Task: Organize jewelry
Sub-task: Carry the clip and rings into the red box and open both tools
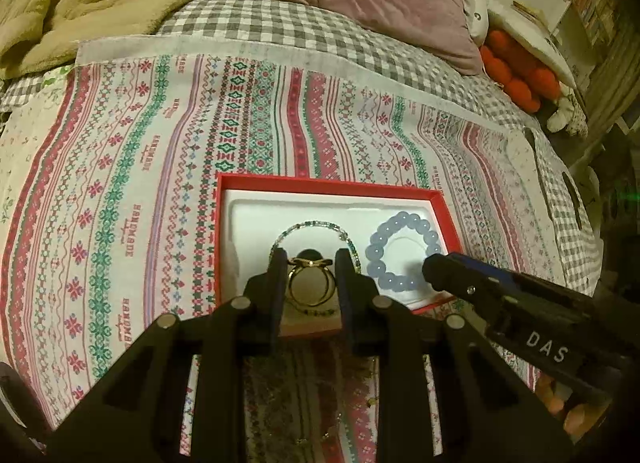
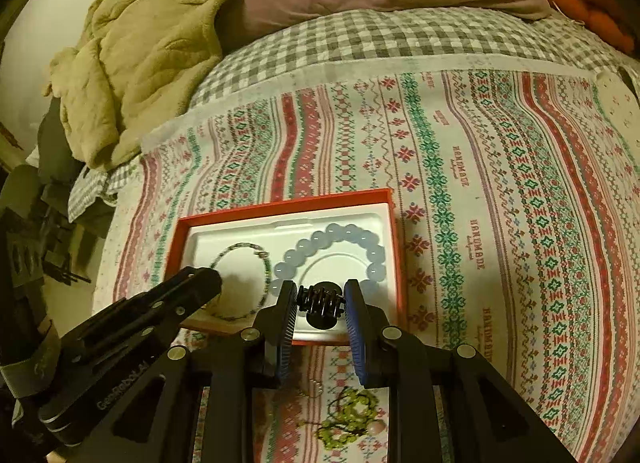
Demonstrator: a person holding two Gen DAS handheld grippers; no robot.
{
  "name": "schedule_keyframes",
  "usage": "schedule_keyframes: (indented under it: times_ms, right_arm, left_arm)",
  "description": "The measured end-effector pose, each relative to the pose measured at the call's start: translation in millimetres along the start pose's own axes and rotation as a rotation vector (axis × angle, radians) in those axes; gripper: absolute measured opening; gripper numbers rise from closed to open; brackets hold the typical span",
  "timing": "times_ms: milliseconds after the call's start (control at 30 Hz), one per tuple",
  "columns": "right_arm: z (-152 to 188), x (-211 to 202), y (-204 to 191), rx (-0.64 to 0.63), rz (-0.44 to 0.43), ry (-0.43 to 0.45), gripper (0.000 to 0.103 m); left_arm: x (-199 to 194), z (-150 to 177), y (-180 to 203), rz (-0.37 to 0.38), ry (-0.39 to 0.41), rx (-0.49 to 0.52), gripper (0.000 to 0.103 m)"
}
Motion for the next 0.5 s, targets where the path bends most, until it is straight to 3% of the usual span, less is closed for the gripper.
schedule_keyframes:
  times_ms: [100,200,267,333,500]
  right_arm:
    - [-2,-1,3,0.01,-0.002,0.009,0.026]
    - [-3,-6,2,0.007,-0.013,0.016,0.027]
    - [-3,-12,2,-0.002,-0.009,0.026,0.032]
    - [-3,-19,2,-0.008,-0.005,0.04,0.054]
    - [2,-34,7,-0.008,0.003,0.051,0.055]
  left_arm:
    - [-1,-2,1,-0.007,0.012,0.009,0.031]
    - [-6,-2,4,-0.005,0.019,0.015,0.042]
    - [-10,-2,6,-0.009,0.021,0.028,0.048]
    - [-14,0,6,-0.013,0.022,0.036,0.052]
    - [-29,5,4,-0.03,0.022,0.047,0.064]
Point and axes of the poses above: each gripper's, at about its wrist camera, not at the fingertips, and x roughly the way its jaws point, y to its right, z to its underside, the point moved 10 cm from there along x, roughly the way its jaws point, and after that the axes turned 1 degree about y, right-handed, at the moved point
